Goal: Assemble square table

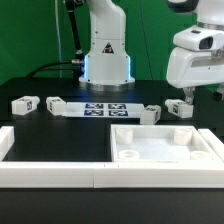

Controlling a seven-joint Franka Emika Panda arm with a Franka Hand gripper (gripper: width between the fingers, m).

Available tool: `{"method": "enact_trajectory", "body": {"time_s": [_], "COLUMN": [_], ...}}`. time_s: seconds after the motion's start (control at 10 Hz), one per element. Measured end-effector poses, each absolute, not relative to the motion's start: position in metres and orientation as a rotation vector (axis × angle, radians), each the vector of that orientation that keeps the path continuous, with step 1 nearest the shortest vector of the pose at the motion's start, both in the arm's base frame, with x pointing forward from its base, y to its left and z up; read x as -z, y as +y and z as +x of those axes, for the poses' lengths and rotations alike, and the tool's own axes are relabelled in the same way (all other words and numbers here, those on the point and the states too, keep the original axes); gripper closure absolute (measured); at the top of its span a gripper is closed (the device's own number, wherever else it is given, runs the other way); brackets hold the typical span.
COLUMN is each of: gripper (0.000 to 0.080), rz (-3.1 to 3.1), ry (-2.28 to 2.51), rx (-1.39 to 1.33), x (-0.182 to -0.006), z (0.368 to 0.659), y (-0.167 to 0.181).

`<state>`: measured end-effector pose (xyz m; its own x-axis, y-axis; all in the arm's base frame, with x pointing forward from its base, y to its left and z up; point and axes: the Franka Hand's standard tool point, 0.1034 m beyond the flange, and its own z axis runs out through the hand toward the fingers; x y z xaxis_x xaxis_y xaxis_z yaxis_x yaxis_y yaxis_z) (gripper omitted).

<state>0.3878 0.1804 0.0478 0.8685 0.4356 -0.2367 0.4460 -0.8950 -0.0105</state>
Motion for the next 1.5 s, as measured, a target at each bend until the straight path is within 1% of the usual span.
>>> {"method": "enact_trajectory", "body": {"time_s": [0.2,0.3,0.4,0.6,0.7,0.9,1.3,1.5], "gripper": [0.015,0.015,0.015,0.015,0.015,0.015,0.015,0.015], "rz": [2.914,2.903,2.849,2.765,2.711,2.636,2.635,2.606], "ry": [0.683,0.672,0.661,0.633,0.565,0.542,0.538,0.536], "rx": [0.592,0.606,0.74,0.937,1.078,1.238,1.244,1.288], "x": [-0.049,-0.047,-0.049,-0.046,-0.04,-0.026,-0.024,-0.018], "z": [0.365,0.361,0.356,0.357,0.354,0.359,0.359,0.343], "y": [0.167,0.168,0.165,0.166,0.177,0.183,0.182,0.175]}}
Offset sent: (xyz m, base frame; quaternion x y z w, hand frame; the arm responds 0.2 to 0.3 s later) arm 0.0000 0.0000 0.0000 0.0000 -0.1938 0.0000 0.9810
